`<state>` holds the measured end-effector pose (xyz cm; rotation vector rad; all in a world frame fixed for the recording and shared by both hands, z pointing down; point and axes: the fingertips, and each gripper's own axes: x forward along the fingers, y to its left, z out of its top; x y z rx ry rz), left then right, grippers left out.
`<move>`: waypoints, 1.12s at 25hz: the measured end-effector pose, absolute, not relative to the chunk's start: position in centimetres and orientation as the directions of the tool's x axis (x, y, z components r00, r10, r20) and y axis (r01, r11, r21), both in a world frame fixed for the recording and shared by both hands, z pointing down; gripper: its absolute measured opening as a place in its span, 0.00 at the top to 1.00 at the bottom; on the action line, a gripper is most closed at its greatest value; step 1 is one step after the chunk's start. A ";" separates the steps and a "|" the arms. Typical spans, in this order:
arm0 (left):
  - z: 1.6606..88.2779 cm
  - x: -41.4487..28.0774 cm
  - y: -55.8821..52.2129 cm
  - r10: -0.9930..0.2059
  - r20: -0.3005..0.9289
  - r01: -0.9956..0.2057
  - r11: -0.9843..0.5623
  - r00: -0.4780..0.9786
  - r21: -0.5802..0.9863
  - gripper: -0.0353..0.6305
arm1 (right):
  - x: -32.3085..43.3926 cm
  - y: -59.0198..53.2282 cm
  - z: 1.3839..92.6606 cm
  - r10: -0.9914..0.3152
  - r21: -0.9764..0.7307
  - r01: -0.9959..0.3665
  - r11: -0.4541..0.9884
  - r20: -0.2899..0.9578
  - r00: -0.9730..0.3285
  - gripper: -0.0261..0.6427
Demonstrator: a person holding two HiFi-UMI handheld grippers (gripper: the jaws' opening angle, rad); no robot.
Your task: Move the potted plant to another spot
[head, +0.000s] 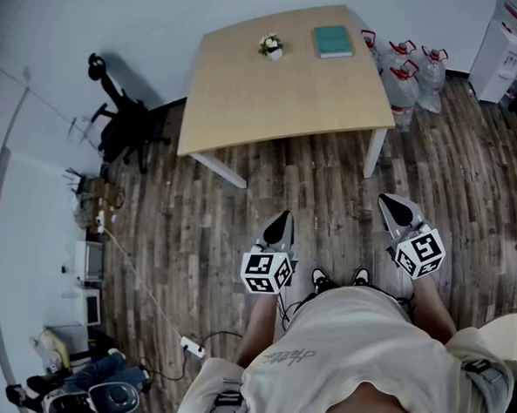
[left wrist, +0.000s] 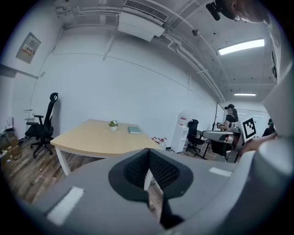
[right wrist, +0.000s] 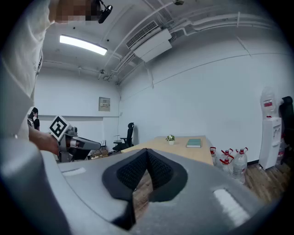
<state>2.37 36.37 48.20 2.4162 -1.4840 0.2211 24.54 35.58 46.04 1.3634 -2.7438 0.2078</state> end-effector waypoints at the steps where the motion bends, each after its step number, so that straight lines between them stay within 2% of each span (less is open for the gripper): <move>1: 48.1 2.6 36.4 -0.845 0.280 -0.889 -0.425 0.456 0.169 0.92 | 24.7 35.7 45.9 -0.787 -0.088 -0.796 0.599 0.120 -0.606 0.96; 9: 46.4 3.5 36.4 -0.852 0.254 -0.889 -0.433 0.457 0.147 0.92 | 27.3 35.1 44.6 -0.844 -0.134 -0.844 0.520 0.076 -0.532 0.96; 17: 45.7 3.8 36.9 -0.856 0.254 -0.893 -0.433 0.450 0.122 0.92 | 26.2 35.8 45.5 -0.825 -0.077 -0.834 0.547 0.120 -0.552 0.96; 26: 46.4 2.4 37.4 -0.867 0.263 -0.906 -0.401 0.423 0.134 0.92 | 25.3 35.7 44.8 -0.804 -0.068 -0.811 0.581 0.109 -0.585 0.96; 28: 46.7 2.4 37.6 -0.865 0.268 -0.905 -0.406 0.425 0.125 0.83 | 25.3 35.9 44.8 -0.801 -0.075 -0.809 0.584 0.107 -0.588 0.96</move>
